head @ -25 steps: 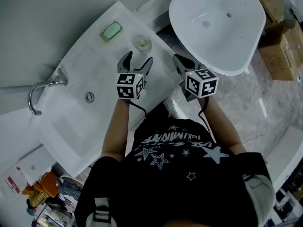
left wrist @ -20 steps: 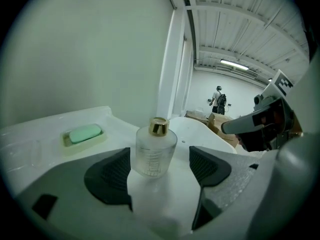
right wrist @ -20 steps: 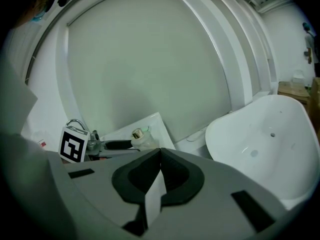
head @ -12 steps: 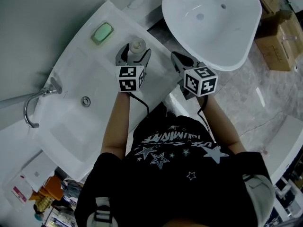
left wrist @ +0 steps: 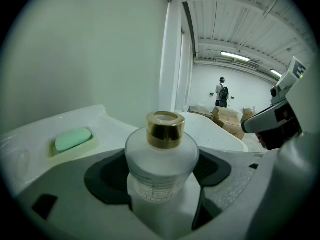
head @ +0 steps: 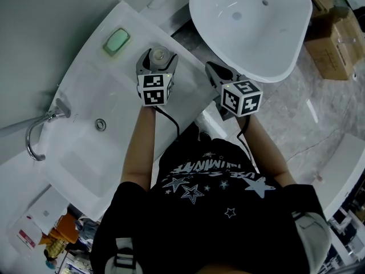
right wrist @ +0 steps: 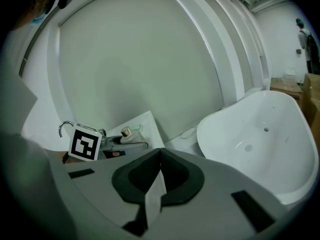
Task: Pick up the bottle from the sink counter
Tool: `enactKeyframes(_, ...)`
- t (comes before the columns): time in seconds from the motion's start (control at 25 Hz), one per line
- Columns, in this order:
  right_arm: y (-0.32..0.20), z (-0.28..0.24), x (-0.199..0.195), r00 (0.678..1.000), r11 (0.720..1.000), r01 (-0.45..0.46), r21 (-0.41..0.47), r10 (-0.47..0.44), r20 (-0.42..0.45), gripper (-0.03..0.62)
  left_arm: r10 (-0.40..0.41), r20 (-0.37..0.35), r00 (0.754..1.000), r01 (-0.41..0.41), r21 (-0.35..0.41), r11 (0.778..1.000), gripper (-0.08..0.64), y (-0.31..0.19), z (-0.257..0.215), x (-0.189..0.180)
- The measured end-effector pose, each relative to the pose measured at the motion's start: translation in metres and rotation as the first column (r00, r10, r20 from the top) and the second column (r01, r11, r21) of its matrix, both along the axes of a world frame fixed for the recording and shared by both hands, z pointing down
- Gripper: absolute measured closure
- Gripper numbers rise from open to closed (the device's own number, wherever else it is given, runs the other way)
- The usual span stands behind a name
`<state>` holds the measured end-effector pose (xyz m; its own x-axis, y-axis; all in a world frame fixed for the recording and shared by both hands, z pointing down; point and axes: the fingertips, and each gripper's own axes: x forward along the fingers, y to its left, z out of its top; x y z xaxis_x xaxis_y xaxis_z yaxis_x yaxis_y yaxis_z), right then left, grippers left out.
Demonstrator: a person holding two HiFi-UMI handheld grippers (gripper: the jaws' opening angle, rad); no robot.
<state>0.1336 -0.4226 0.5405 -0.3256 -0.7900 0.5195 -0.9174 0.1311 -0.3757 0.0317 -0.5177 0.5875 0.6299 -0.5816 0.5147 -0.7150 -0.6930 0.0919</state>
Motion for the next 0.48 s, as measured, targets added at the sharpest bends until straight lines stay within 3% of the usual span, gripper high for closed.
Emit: enactKeyframes(0.48,0.0075,0.0012,0.0030,1.000,1.000,-0.009,-0.007,0.009,0.006,0.586,-0.030,0.081,0.996,0.030,-0.001,1.000,0.212,-0.0043,0.0046,0.0013)
